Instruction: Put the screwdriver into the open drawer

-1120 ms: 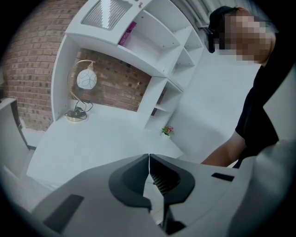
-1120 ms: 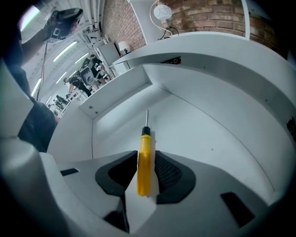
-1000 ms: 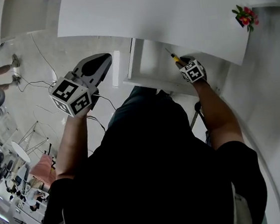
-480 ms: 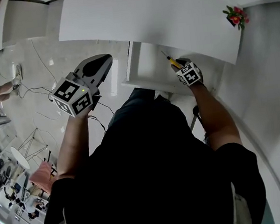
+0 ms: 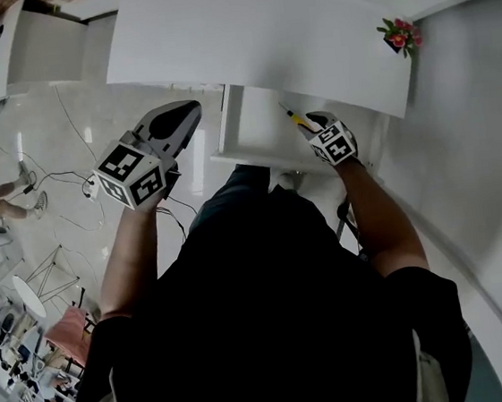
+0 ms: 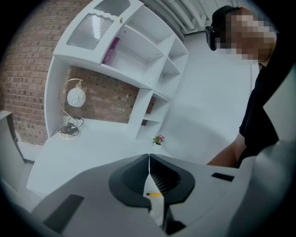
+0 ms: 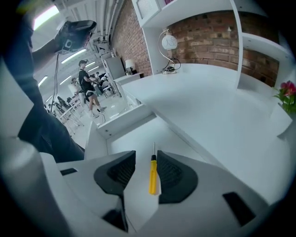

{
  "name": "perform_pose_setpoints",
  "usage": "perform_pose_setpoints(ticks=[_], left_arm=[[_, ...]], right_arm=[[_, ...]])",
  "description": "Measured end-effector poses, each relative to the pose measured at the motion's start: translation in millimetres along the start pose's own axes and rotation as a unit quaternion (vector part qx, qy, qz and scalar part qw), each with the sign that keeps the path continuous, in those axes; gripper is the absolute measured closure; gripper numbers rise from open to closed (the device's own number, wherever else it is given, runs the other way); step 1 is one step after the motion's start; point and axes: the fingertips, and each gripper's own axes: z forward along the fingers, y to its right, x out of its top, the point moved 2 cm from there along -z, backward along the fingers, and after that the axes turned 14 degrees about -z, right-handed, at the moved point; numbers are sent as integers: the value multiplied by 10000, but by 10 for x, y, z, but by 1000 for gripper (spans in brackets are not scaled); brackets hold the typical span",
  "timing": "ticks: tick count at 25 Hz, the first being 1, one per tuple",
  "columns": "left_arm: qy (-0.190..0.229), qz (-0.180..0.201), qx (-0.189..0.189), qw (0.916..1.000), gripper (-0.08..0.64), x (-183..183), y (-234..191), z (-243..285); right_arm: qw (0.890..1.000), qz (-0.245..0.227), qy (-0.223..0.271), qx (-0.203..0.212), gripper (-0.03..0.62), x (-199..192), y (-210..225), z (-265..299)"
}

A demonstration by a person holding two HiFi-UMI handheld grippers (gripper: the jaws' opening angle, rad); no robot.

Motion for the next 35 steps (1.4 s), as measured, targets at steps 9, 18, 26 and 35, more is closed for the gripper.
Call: perform_pose_setpoints(ticks=[9, 18, 26, 35], left_arm=[[193, 236, -133, 9994, 537, 159, 349, -98], [327, 439, -321, 9980, 537, 272, 708, -211], [329, 524, -459, 9970, 537, 243, 953, -266], [273, 676, -631, 9953, 537, 192, 1252, -296]], right_arm=[[9988, 117, 351, -320, 442, 184, 2, -612], [9938, 338, 763, -736, 442, 405, -5, -1265], [9859, 444, 1016, -1256, 443, 516, -22, -1855], [9755, 860, 967, -1781, 456, 445, -72, -2409]])
